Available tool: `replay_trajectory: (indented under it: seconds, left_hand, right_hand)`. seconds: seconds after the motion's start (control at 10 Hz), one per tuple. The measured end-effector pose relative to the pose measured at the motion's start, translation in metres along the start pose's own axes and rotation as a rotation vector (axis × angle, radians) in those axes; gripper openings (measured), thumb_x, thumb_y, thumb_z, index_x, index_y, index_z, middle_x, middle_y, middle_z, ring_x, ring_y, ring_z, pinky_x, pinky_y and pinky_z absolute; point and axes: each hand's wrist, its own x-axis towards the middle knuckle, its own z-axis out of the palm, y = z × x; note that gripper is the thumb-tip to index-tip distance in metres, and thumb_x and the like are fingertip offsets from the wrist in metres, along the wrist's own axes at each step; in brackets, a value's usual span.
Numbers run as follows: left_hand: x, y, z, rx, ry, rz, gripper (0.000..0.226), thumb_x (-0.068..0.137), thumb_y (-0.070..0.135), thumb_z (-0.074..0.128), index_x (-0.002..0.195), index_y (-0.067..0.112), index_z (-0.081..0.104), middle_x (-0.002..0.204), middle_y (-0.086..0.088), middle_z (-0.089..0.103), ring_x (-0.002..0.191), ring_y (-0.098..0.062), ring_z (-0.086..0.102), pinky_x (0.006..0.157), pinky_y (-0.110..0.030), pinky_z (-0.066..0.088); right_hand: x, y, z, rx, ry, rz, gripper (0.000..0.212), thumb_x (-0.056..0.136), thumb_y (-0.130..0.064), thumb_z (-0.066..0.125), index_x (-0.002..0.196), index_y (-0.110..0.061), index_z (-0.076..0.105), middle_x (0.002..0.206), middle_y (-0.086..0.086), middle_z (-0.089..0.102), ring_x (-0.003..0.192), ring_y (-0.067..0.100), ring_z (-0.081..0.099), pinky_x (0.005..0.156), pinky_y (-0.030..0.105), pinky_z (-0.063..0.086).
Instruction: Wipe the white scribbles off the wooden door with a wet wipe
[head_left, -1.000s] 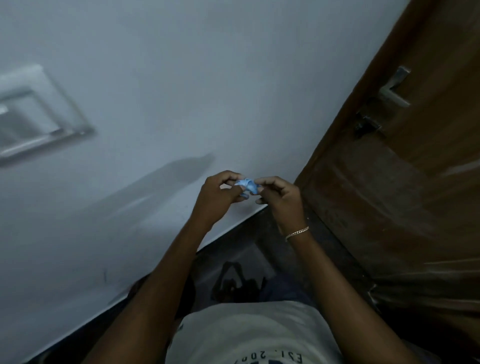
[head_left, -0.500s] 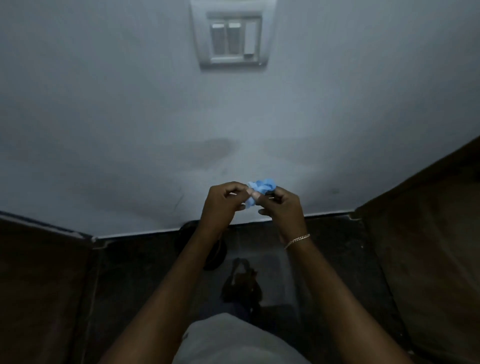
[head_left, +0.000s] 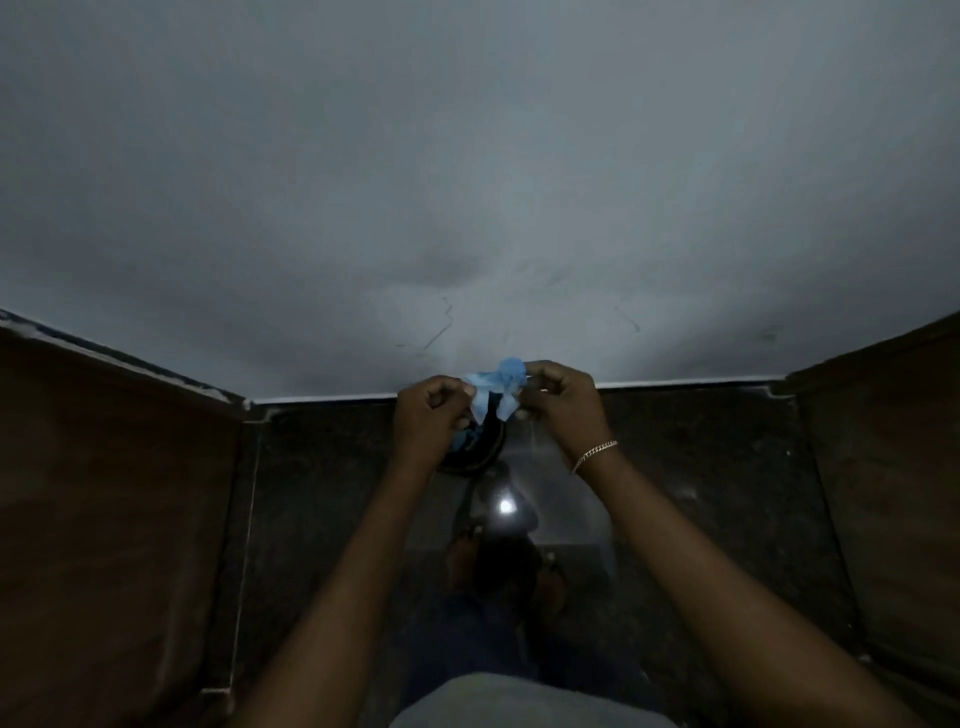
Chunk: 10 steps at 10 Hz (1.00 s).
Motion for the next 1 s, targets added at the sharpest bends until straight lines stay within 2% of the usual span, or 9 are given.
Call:
replay_trajectory:
  seconds: [0.1,0.2,0.4,0.5,0.6,0.7,0.8,0.9,1.0]
  left_hand:
    - [0.041,-0.039,-0.018,0.053,-0.002,-0.087,0.006,0.077,0.029,0.073,0.076,0.023,0.075,0.081,-0.005,0.076,0.077,-0.022,0.072,0.080,-0.047,0.061]
    - [0.091,-0.086,-0.025,0.142,-0.007,-0.136,0.010,0.077,0.031,0.073,0.078,0.022,0.075,0.085,-0.003,0.076,0.086,-0.026,0.073,0.084,-0.050,0.060]
    - [0.164,-0.178,-0.022,0.325,-0.009,-0.123,0.016,0.088,0.013,0.069,0.074,0.022,0.070,0.077,0.002,0.071,0.077,-0.021,0.069,0.076,-0.045,0.060]
    - [0.188,-0.224,-0.022,0.365,0.005,-0.186,0.020,0.090,0.013,0.066,0.108,0.005,0.070,0.107,-0.014,0.072,0.098,-0.029,0.068,0.089,-0.045,0.056]
    - [0.187,-0.248,-0.034,0.334,0.042,-0.327,0.045,0.091,0.017,0.068,0.132,0.005,0.056,0.126,-0.015,0.065,0.111,-0.024,0.063,0.091,-0.030,0.051]
    - [0.172,-0.246,-0.046,0.365,0.051,-0.312,0.041,0.090,0.017,0.070,0.127,0.002,0.059,0.124,-0.016,0.066,0.105,-0.018,0.061,0.084,-0.022,0.045]
    - [0.152,-0.215,-0.057,0.334,0.026,-0.314,0.035,0.090,0.012,0.069,0.122,-0.001,0.062,0.120,-0.020,0.067,0.110,-0.028,0.064,0.095,-0.033,0.051]
    - [0.129,-0.177,-0.063,0.365,-0.015,-0.251,0.029,0.089,0.013,0.069,0.117,0.004,0.066,0.113,-0.016,0.070,0.106,-0.028,0.066,0.093,-0.033,0.051]
    - [0.105,-0.138,-0.065,0.407,-0.034,-0.148,0.026,0.088,0.014,0.070,0.114,0.009,0.068,0.110,-0.014,0.072,0.103,-0.028,0.067,0.094,-0.037,0.054]
  right_hand:
    - [0.037,0.037,0.024,-0.058,0.023,0.109,0.022,0.084,0.017,0.061,0.102,0.007,0.071,0.074,0.001,0.073,0.063,0.004,0.068,0.054,0.016,0.053]
    - [0.076,0.085,0.044,-0.092,0.053,0.193,0.022,0.086,0.016,0.058,0.096,0.003,0.073,0.065,-0.007,0.073,0.059,0.003,0.067,0.052,0.016,0.052]
    - [0.137,0.187,0.071,-0.237,0.111,0.318,0.028,0.080,0.015,0.056,0.068,-0.007,0.067,0.055,0.000,0.063,0.050,0.010,0.059,0.046,0.016,0.048]
    - [0.163,0.227,0.074,-0.341,0.103,0.332,0.020,0.084,0.012,0.056,0.083,-0.002,0.069,0.070,0.011,0.064,0.059,0.016,0.057,0.043,0.013,0.044]
    - [0.171,0.245,0.066,-0.398,0.125,0.352,0.031,0.086,0.009,0.059,0.116,0.003,0.066,0.100,0.018,0.068,0.080,0.020,0.060,0.048,0.010,0.042]
    - [0.164,0.240,0.057,-0.350,0.178,0.372,0.025,0.086,0.010,0.057,0.109,0.005,0.066,0.092,0.017,0.067,0.086,0.022,0.060,0.057,0.015,0.050]
    - [0.143,0.211,0.052,-0.296,0.188,0.392,0.030,0.086,0.011,0.059,0.115,0.007,0.066,0.108,0.025,0.069,0.098,0.028,0.064,0.088,0.038,0.053]
    - [0.114,0.172,0.052,-0.374,0.156,0.292,0.032,0.084,0.007,0.064,0.116,0.000,0.067,0.109,0.020,0.071,0.105,0.031,0.068,0.097,0.043,0.054]
    - [0.080,0.133,0.052,-0.396,0.132,0.175,0.031,0.085,0.001,0.068,0.114,-0.006,0.070,0.103,0.011,0.073,0.099,0.022,0.069,0.090,0.031,0.056]
